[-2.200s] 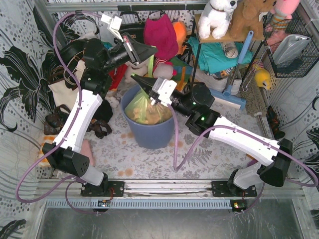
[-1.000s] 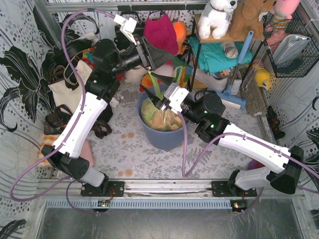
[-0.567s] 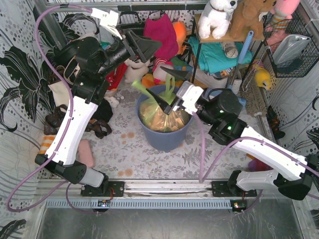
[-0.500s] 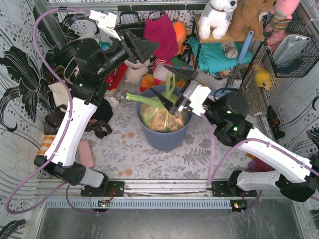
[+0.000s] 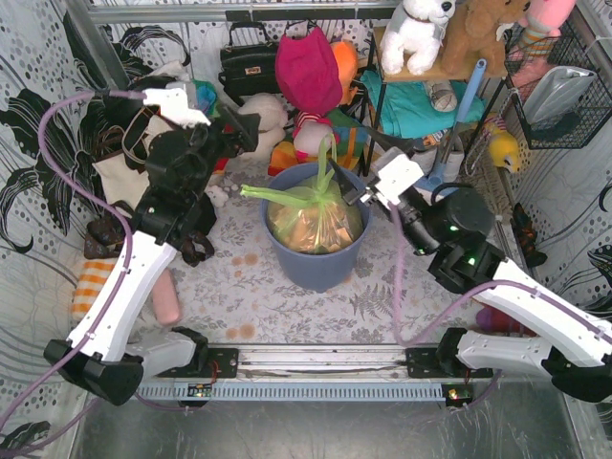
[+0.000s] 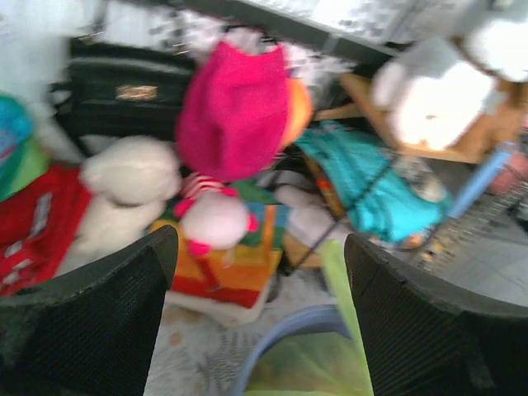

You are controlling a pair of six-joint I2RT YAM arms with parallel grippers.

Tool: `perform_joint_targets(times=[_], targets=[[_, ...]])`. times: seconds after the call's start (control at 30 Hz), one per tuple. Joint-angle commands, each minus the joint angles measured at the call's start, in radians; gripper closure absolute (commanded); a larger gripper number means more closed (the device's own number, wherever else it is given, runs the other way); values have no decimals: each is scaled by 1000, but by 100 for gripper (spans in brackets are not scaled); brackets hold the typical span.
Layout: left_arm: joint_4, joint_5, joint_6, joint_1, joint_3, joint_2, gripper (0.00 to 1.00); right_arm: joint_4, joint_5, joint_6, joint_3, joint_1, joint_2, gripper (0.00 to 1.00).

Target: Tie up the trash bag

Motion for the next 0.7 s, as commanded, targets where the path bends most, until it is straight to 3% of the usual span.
perform_joint_targets(times=[0.0, 0.03, 0.13, 0.3, 0.5, 0.67], targets=[[95, -337, 55, 12, -140, -74, 7, -17, 267, -22, -93, -73, 0, 24], [102, -383, 50, 16, -179, -93, 2, -26, 264, 13, -114, -109, -9, 23], [137, -481, 21, 40, -296, -145, 2, -40, 246, 126, -191, -245, -41, 18], [270, -647, -3, 45, -533, -239, 2, -80, 204, 289, -325, -486, -58, 0], [432, -837, -38, 60, -782, -257, 2, -7, 132, 427, -549, -714, -23, 3], [627, -938, -23, 66, -956, -163, 2, 154, 133, 496, -749, -840, 27, 3]])
